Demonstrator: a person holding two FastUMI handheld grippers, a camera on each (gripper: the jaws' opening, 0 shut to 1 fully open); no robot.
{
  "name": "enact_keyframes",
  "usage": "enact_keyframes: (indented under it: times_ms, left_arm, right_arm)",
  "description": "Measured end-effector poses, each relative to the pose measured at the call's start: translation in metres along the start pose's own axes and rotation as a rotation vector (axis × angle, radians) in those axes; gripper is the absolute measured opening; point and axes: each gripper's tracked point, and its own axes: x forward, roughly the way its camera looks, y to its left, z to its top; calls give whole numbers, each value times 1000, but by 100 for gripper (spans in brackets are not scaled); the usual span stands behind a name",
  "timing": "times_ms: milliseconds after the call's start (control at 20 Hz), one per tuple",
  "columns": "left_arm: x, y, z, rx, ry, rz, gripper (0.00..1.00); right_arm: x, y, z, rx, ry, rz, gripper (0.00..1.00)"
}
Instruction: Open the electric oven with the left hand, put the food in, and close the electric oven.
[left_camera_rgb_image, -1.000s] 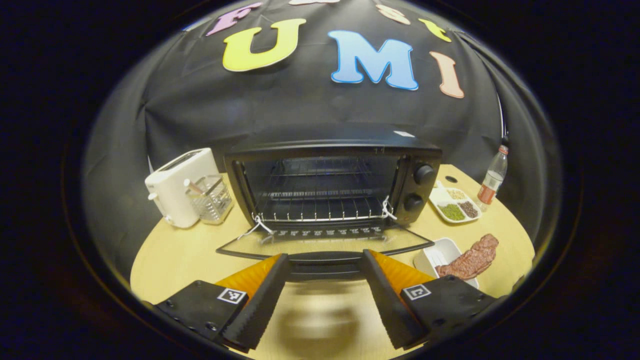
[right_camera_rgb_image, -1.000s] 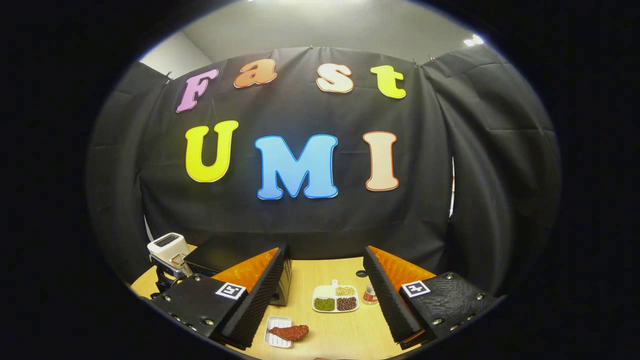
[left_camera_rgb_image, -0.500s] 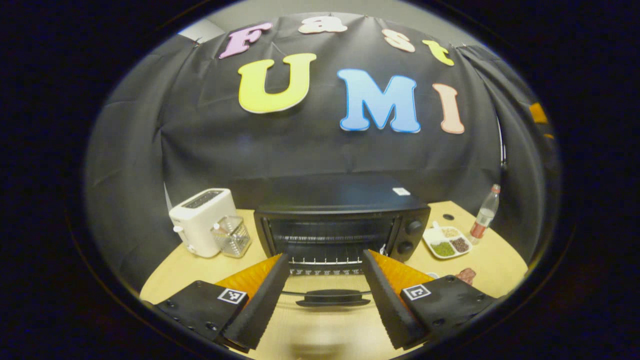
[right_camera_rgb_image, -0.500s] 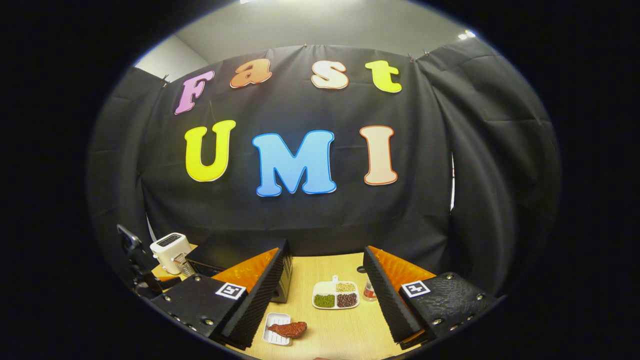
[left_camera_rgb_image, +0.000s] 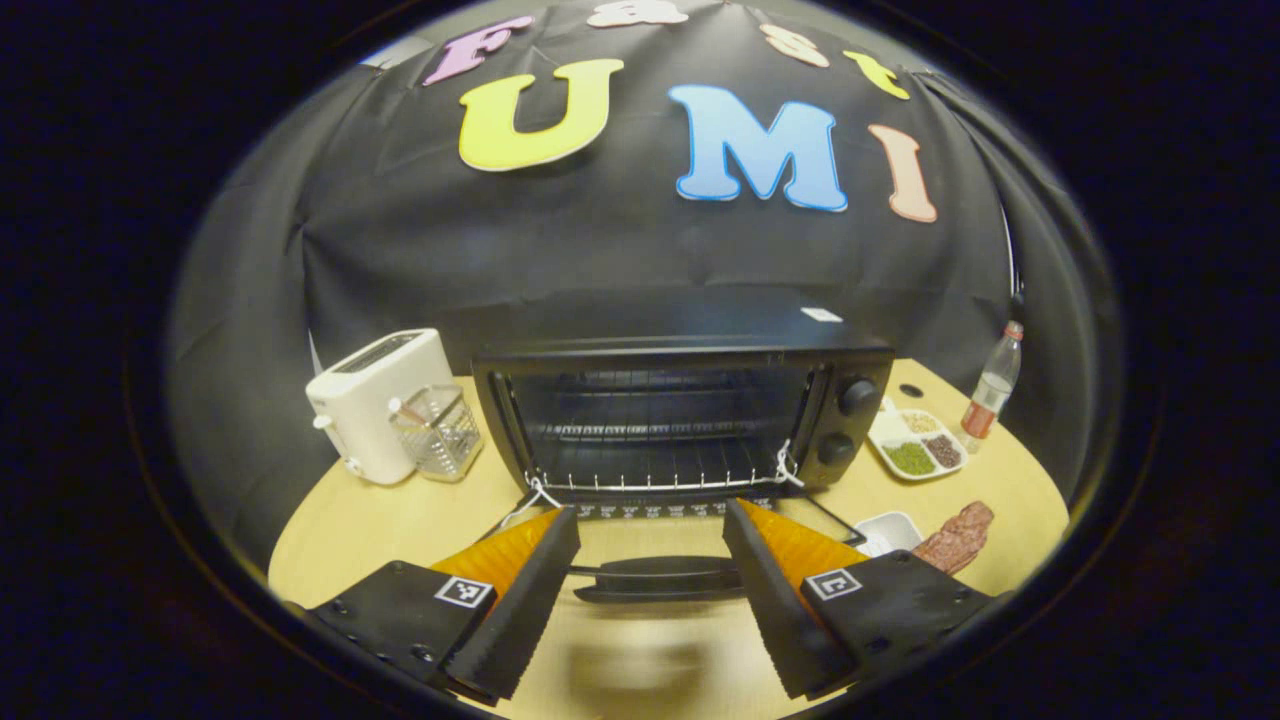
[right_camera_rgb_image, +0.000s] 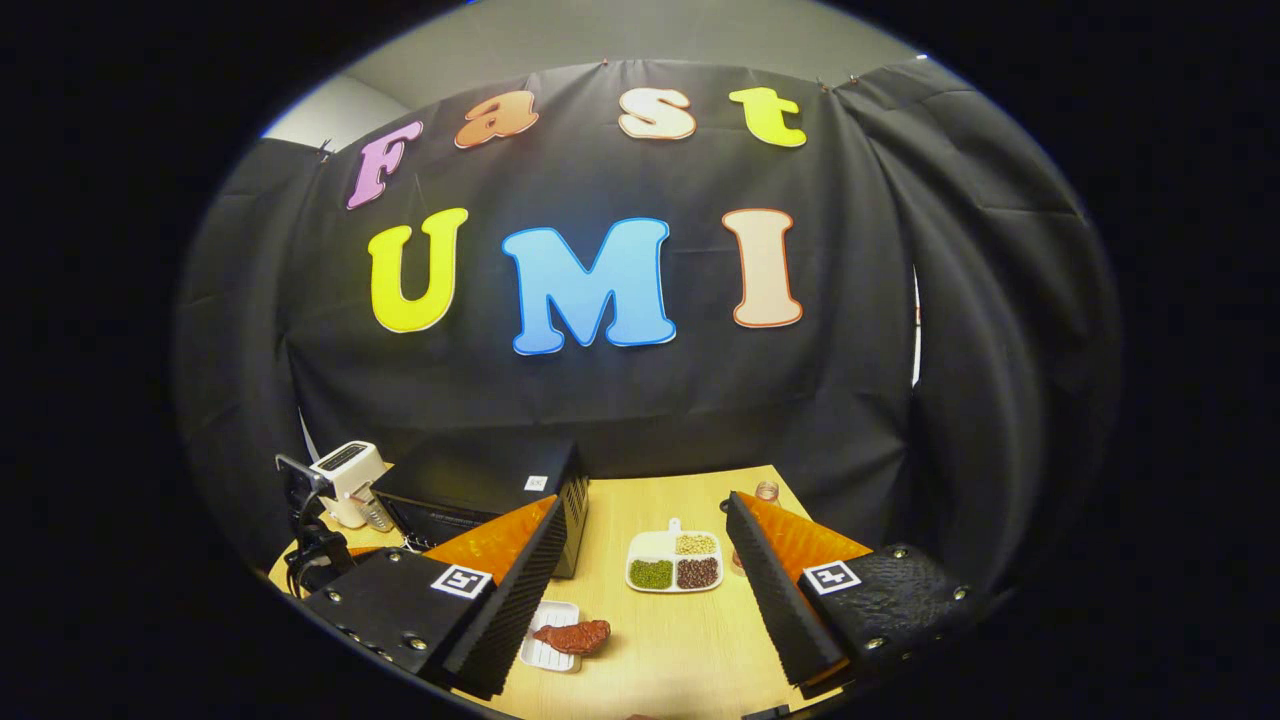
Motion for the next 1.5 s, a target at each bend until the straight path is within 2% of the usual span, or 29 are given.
enact_keyframes:
  times_ms: [150, 350, 450, 500, 650, 750, 800, 900, 1150, 1200, 1350, 1450, 1500]
  left_arm:
    - [7, 3, -20, -12, 46, -2, 100]
    - [11, 5, -36, -21, 75, -5, 98]
    - [9, 9, -46, -27, 80, -6, 100]
    - [8, 10, -52, -26, 89, -6, 96]
    - [11, 19, -69, -23, 113, -8, 100]
    - [10, 27, -68, -13, 108, 9, 98]
    - [6, 29, -58, -13, 81, 14, 100]
    - [-7, 29, -25, -19, 14, 16, 98]
    - [-75, 23, 91, -57, -221, 10, 97]
    - [-90, 22, 116, -59, -270, 8, 100]
    - [-134, 16, 174, -43, -382, 9, 97]
    - [-155, 13, 190, -70, -418, 19, 100]
    - [-165, 11, 194, -92, -424, 18, 100]
  right_arm:
    - [3, -3, -12, -6, 25, -8, 98]
    - [21, -7, -54, 56, 161, -22, 98]
    - [32, -5, -81, 94, 241, -7, 98]
    - [39, -3, -100, 111, 296, 7, 98]
    - [51, 4, -153, 189, 475, 75, 98]
    - [54, 7, -184, 231, 572, 111, 98]
    - [58, 10, -197, 261, 609, 138, 98]
    - [66, 17, -213, 330, 650, 189, 99]
    - [88, 48, -256, 438, 717, 327, 99]
    - [87, 53, -263, 446, 732, 344, 99]
    - [90, 70, -285, 470, 764, 392, 93]
    - [90, 75, -293, 518, 778, 402, 93]
    - [91, 80, -300, 557, 791, 403, 87]
